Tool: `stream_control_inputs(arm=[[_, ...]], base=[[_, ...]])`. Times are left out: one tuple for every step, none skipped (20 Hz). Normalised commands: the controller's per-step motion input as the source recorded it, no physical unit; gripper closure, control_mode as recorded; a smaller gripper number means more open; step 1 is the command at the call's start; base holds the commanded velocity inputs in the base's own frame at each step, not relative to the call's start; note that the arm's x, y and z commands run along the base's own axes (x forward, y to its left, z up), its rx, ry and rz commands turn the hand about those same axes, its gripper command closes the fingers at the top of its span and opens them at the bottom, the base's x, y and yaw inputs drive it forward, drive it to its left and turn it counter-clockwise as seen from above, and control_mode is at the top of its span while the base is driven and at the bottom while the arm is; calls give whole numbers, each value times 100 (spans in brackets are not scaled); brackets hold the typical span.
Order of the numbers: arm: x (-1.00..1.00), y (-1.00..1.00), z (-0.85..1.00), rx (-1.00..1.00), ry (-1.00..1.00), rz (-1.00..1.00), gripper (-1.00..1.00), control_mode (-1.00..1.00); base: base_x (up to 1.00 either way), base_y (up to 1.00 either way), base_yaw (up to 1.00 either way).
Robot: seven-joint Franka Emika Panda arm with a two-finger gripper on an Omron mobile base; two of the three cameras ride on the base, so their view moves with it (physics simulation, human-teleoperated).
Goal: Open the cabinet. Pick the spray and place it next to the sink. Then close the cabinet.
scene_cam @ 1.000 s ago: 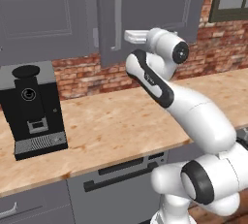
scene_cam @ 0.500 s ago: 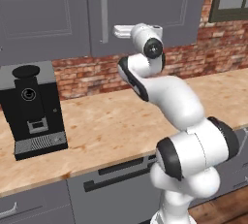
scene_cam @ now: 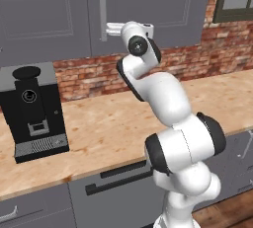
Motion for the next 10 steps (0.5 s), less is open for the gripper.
stream_control_inputs(arm=[[14, 0, 0, 0, 1, 0, -100, -100], [5, 0, 0, 0, 1, 0, -100, -100], [0, 0, 0, 0, 0, 3, -100, -100], [0, 0, 0, 0, 1, 4, -100, -100], [0, 0, 0, 0, 1, 3, -100, -100], [0, 0, 0, 0, 0, 0, -100, -100], [0, 0, 0, 0, 0, 0, -100, -100], [0, 0, 0, 0, 0, 0, -100, -100], [0, 0, 0, 0, 0, 0, -100, -100], [0, 0, 0, 0, 0, 0, -100, -100]], base=[[0, 0, 0], [0, 0, 0], [0, 0, 0], [0, 0, 0], [0, 0, 0], [0, 0, 0], [0, 0, 0], [0, 0, 0], [0, 0, 0], [0, 0, 0]])
